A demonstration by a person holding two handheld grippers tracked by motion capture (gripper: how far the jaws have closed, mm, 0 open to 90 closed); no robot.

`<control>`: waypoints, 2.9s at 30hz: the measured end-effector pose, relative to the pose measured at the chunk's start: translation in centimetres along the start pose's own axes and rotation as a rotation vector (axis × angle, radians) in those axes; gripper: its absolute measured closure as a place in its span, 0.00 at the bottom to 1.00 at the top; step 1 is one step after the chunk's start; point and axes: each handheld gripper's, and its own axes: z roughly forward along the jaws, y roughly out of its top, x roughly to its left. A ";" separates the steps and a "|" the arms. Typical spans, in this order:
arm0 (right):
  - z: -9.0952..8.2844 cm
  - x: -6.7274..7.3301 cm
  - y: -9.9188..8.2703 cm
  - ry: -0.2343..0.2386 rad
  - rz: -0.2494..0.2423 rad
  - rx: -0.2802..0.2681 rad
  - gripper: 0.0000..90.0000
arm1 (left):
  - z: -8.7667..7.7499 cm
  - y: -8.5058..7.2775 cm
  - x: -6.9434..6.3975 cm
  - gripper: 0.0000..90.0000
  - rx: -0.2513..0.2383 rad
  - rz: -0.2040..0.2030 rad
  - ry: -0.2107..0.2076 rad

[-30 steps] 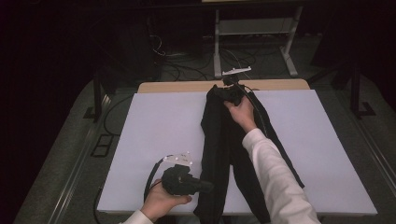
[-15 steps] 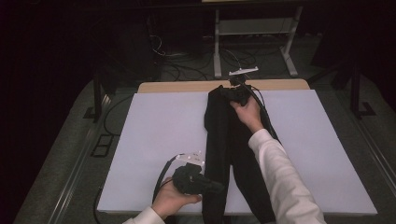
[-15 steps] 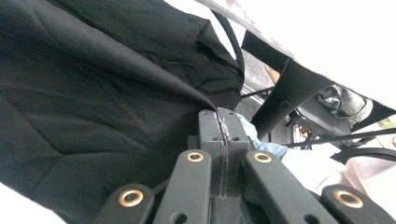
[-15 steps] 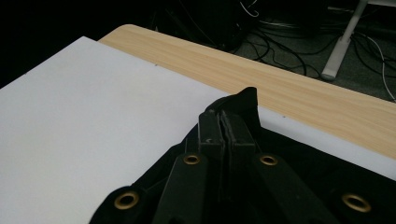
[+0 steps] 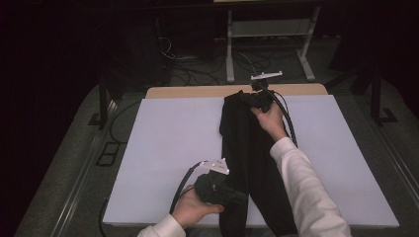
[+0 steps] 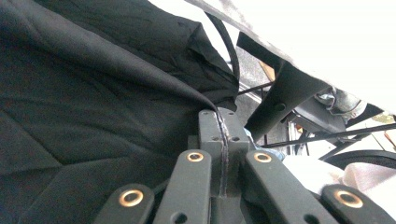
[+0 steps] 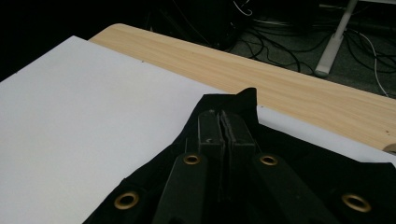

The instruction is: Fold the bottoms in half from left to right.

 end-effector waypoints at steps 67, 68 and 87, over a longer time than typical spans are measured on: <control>-3.6 -10.1 -2.9 0.039 -0.012 0.064 0.96 | 14.3 7.1 -0.6 0.99 0.058 -0.051 -0.050; -3.6 -10.1 -2.9 0.039 -0.012 0.064 0.96 | 14.5 7.2 -0.5 0.99 0.058 -0.054 -0.048; -3.7 -10.6 -2.8 0.035 -0.039 0.079 0.96 | 17.3 8.0 0.0 0.99 0.069 -0.085 -0.046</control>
